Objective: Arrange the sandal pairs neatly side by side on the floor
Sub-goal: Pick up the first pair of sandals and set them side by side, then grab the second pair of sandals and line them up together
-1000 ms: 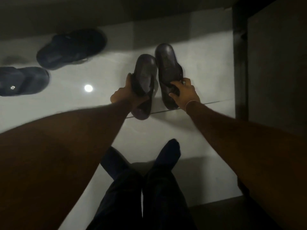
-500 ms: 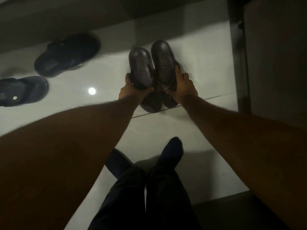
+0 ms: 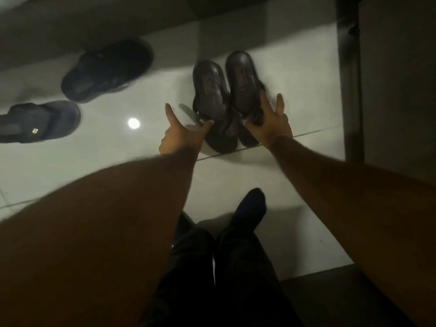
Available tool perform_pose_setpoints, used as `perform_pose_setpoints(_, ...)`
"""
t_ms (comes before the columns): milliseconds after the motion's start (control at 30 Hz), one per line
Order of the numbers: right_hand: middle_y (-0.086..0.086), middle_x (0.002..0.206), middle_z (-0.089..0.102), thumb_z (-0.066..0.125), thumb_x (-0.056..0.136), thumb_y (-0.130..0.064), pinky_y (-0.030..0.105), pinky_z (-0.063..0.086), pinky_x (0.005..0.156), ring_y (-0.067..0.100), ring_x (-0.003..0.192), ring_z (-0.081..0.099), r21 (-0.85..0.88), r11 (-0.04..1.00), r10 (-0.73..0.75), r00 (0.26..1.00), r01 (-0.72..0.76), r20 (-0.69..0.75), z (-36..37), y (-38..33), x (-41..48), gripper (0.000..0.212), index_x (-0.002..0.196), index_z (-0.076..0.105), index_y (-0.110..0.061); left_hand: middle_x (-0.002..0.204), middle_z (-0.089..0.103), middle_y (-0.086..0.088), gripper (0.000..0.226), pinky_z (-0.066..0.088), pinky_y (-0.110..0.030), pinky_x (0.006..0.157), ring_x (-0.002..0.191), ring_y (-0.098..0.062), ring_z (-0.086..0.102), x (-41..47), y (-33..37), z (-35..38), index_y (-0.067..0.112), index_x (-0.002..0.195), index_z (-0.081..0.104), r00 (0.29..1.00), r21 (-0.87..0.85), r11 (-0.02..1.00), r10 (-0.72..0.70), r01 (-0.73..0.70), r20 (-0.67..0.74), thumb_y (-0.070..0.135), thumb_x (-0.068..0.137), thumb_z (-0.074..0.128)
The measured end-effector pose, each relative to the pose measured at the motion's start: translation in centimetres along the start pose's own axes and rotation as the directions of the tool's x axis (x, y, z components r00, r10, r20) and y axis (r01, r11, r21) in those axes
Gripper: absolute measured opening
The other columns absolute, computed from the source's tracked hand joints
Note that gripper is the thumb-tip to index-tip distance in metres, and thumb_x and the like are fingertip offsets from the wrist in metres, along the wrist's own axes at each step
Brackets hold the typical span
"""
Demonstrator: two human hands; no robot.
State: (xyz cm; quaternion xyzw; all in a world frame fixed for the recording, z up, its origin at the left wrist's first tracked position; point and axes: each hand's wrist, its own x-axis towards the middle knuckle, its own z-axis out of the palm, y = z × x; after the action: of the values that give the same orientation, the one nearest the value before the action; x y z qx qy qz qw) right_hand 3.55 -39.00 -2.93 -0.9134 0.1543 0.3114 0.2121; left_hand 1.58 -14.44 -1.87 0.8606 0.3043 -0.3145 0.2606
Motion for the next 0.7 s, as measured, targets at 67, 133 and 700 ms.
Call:
perform_pose_setpoints(67,0.014,0.179,0.005,0.070,0.091,-0.062,0.058,0.033,0.125,0.046,0.156,0.032,-0.031,0.999,-0.019,0.999,0.018,-0.029,-0.7,-0.4,-2.8,0.102,0.170,0.010,-0.041,0.135,0.072,-0.008,0.142,0.047,-0.046,0.081,0.114,-0.036,0.072,-3.6,-2.6,-1.8,0.048,0.169,-0.004,0.999,0.066,0.997,0.037,-0.038,0.007,0.111,0.057,0.055)
perform_pose_setpoints(133,0.013,0.179,0.008,0.066,0.093,-0.063,0.059,0.028,0.126,0.044,0.159,0.026,-0.113,0.991,-0.083,0.996,0.078,-0.036,-1.5,-1.6,-6.2,0.096,0.170,0.013,-0.039,0.132,0.074,-0.005,0.130,0.052,-0.049,0.086,0.112,-0.034,0.073,-7.4,-5.5,-4.6,0.063,0.163,-0.012,0.999,0.105,0.994,0.043,-0.043,0.005,0.113,0.061,0.051)
perform_pose_setpoints(700,-0.004,0.180,0.000,0.046,0.092,-0.082,0.053,0.007,0.132,0.025,0.166,0.005,-0.311,0.825,-0.390,0.873,0.472,0.292,-3.8,-25.0,-10.2,0.093,0.167,0.001,-0.050,0.173,0.037,-0.005,0.133,0.027,-0.053,0.129,0.157,-0.031,0.036,-2.5,-16.2,-23.6,0.027,0.173,0.016,0.977,-0.034,0.989,-0.148,0.144,-0.155,0.107,0.071,0.047)
